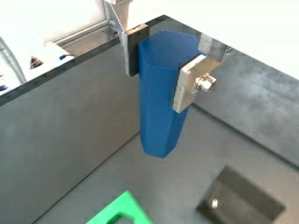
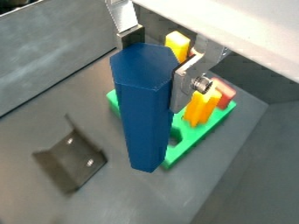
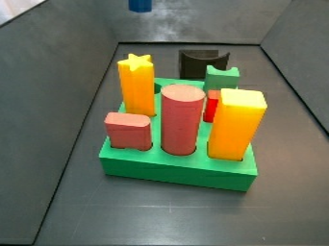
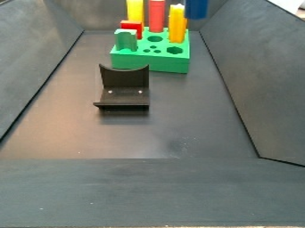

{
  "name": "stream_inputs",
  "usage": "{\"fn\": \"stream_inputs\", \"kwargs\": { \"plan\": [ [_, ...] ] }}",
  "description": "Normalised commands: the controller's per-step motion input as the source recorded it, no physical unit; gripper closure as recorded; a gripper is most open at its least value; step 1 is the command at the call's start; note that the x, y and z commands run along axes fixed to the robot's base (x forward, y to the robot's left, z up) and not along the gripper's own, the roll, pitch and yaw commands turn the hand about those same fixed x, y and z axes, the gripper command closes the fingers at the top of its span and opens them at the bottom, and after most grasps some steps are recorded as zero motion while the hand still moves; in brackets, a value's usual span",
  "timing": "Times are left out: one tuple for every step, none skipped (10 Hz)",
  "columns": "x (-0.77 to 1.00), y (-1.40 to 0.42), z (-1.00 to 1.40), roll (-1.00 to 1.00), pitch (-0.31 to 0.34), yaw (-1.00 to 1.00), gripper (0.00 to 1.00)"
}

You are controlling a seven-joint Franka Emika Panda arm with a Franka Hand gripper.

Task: Pick up the hexagon object. Move up. Move to above the board. Insert the hexagon object.
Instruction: Move to above the board, then insert the hexagon object.

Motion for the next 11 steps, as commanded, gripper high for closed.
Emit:
{"fn": "stream_inputs", "kwargs": {
  "plan": [
    [0.25,-1.0,0.1,-0.01,0.127,0.0,1.0],
    [0.26,-1.0,0.11,-0.01,0.134,0.01,1.0],
    [0.27,-1.0,0.11,0.0,0.141,0.0,1.0],
    [0.28,-1.0,0.11,-0.01,0.141,0.0,1.0],
    [0.3,-1.0,0.12,0.01,0.138,0.01,1.0],
    [0.31,-1.0,0.13,0.01,0.137,0.01,1.0],
    [0.31,-0.87,0.12,0.02,0.14,0.0,1.0],
    [0.27,-0.68,0.1,0.03,0.136,0.0,1.0],
    [0.16,-0.3,0.06,0.07,0.127,0.0,1.0],
    [0.13,-0.2,0.04,0.07,0.114,0.01,1.0],
    [0.0,0.04,0.0,0.0,0.0,0.0,1.0]
  ]
}}
